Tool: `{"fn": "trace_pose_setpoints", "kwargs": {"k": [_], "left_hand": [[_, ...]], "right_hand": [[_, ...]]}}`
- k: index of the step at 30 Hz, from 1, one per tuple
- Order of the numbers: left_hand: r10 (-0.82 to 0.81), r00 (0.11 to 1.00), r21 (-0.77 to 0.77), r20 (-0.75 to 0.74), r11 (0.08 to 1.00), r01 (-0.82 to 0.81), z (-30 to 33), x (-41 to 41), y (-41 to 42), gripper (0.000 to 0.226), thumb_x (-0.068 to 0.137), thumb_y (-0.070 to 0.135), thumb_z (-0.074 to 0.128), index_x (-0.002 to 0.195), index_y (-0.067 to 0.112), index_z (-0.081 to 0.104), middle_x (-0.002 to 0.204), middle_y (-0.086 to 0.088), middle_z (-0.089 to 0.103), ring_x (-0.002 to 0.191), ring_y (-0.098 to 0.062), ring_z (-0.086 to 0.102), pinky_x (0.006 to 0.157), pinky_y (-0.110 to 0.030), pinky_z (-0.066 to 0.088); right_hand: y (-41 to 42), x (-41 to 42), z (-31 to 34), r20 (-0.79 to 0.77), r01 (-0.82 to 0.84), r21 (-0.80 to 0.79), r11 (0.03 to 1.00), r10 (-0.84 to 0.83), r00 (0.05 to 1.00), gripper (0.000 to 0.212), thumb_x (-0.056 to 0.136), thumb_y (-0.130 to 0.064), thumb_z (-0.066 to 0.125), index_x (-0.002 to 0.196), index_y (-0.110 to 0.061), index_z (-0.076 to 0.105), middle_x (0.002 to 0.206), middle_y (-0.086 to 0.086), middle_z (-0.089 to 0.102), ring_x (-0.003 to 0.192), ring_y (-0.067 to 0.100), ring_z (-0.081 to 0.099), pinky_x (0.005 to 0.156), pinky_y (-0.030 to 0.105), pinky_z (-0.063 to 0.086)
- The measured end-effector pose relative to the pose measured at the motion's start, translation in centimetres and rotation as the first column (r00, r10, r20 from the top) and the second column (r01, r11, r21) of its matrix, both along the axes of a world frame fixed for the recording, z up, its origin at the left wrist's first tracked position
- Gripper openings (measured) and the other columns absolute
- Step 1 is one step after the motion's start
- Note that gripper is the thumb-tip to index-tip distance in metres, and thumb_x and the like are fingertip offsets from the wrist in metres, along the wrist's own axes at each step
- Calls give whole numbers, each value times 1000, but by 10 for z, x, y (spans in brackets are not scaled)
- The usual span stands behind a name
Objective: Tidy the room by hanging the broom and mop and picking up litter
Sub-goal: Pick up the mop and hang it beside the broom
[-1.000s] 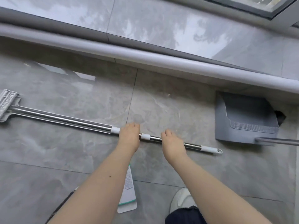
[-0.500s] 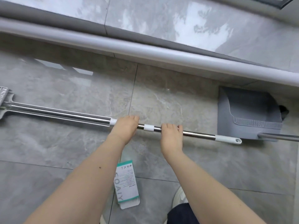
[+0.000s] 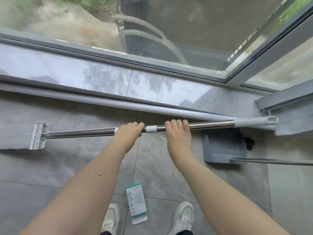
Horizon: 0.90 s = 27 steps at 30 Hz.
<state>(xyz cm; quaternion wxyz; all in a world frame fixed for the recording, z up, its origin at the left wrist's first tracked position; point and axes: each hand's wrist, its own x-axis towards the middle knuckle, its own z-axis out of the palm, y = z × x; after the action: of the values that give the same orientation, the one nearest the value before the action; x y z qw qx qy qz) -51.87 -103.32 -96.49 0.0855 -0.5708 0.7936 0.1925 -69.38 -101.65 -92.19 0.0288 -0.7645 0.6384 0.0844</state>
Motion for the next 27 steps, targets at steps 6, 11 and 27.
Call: {"fn": "trace_pose_setpoints", "kwargs": {"k": [6, 11, 27], "left_hand": [[-10, 999, -84, -34, 996, 7, 108, 11, -21, 22, 96, 21, 46, 118, 16, 43, 112, -5, 58, 99, -29, 59, 73, -38, 43], [43, 986, -52, -161, 997, -52, 218, 15, -39, 13, 96, 27, 47, 98, 17, 40, 107, -8, 59, 93, -32, 59, 69, -37, 41], [-99, 838, -187, -537, 982, -4, 506, -91, -19, 19, 93, 24, 53, 106, 12, 43, 102, -9, 63, 94, -34, 61, 76, -38, 48]], "right_hand": [[-27, 6, 122, -169, -211, -236, 949, 174, 970, 37, 51, -7, 63, 85, -19, 68, 77, -3, 63, 75, 19, 63, 92, 31, 31], [-44, 12, 232, -263, -334, -423, 843, 238, 935, 39, 61, 0, 41, 82, -19, 68, 77, -5, 63, 81, 17, 66, 102, 33, 32], [11, -66, 556, -443, -495, -756, 428, 221, 869, 17, 76, -11, 76, 93, -12, 75, 96, 0, 74, 102, 17, 70, 100, 37, 51]]}}
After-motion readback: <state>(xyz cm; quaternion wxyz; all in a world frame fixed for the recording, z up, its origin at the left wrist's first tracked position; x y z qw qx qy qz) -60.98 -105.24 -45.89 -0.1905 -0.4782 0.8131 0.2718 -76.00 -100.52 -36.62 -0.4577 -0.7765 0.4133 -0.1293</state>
